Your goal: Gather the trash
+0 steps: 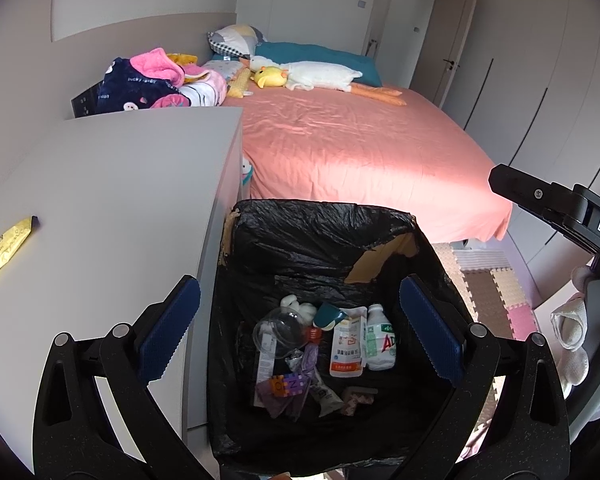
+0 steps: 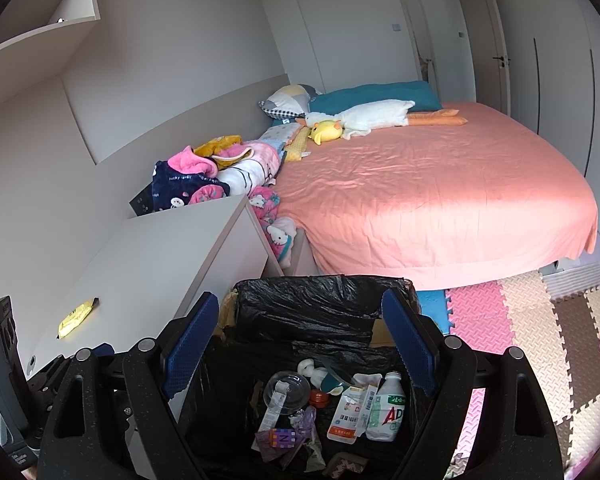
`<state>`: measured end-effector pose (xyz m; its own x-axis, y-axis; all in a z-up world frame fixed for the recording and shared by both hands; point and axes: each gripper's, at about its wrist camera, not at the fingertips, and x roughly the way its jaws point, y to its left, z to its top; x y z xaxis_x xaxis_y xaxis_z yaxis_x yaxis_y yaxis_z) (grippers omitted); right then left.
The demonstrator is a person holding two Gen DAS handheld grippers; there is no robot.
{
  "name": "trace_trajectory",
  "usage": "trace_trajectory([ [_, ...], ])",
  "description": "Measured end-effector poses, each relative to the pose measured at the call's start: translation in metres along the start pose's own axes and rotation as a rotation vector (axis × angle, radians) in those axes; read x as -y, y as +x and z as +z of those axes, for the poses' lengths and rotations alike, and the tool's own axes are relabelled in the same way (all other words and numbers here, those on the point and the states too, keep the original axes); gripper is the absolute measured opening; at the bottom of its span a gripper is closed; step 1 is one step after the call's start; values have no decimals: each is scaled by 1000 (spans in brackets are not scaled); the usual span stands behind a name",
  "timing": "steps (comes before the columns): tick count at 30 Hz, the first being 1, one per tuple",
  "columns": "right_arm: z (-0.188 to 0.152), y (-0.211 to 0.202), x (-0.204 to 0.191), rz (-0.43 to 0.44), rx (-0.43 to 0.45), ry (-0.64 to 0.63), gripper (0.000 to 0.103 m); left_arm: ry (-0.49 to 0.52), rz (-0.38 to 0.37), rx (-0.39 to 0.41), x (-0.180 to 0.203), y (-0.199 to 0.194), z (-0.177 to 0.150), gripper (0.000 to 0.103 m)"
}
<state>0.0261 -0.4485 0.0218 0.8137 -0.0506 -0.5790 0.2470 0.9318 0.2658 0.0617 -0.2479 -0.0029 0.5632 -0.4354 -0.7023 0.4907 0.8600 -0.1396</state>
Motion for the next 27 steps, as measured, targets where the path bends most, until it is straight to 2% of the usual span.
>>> trace_trajectory([
  [27,-2,-1,-1,2,-5,2,84,54,28,14,7,-3,-2,97],
])
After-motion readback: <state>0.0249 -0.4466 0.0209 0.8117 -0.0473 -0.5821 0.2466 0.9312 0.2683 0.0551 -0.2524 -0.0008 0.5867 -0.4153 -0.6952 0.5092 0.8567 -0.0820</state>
